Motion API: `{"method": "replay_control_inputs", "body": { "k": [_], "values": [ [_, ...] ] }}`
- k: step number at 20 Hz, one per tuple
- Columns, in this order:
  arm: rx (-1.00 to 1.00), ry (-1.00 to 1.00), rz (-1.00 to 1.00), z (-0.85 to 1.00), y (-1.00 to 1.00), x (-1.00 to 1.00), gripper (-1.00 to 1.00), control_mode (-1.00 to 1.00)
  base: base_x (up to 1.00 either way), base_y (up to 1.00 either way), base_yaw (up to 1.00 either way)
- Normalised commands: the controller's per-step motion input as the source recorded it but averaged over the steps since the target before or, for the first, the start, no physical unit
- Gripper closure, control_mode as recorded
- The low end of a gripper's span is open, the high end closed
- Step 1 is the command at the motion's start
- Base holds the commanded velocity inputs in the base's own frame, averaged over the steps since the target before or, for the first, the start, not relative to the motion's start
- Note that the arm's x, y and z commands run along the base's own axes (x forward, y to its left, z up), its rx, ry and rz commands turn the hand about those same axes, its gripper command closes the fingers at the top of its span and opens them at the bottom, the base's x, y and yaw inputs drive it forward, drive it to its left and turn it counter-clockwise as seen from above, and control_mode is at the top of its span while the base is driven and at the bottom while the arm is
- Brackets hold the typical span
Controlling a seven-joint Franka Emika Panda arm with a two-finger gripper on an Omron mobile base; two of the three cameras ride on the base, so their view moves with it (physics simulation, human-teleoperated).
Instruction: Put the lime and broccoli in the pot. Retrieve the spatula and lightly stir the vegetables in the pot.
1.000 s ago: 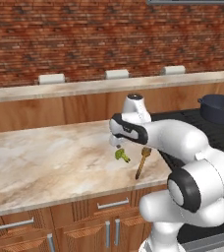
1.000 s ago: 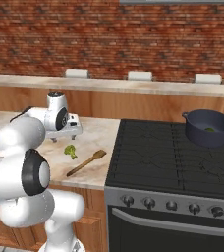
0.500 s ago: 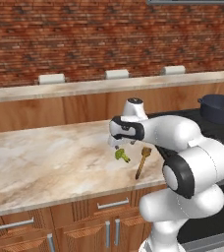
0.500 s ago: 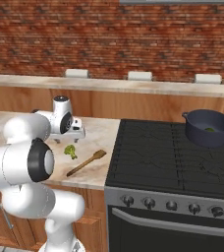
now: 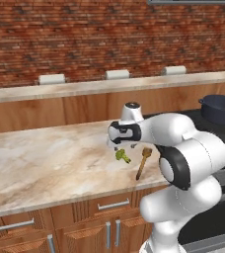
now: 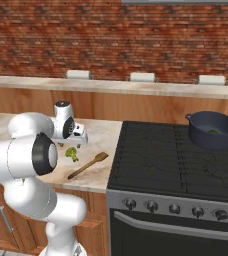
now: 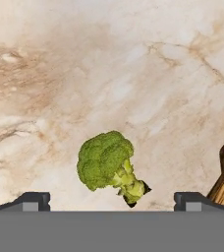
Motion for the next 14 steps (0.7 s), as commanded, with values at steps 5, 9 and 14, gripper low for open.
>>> {"method": "replay_control_inputs", "body": {
  "k": [5, 9, 14],
  "values": [
    [0.02, 0.12, -0.13, -0.13, 0.00, 0.22, -1.00, -1.00, 0.00, 0.00, 0.00],
    [0.00, 0.13, -0.03, 0.00, 0.00, 0.00, -1.00, -1.00, 0.00, 0.00, 0.00],
    [0.00, 0.12, 0.00, -0.06, 0.04, 0.00, -1.00, -1.00, 0.00, 0.00, 0.00]
  ]
}}
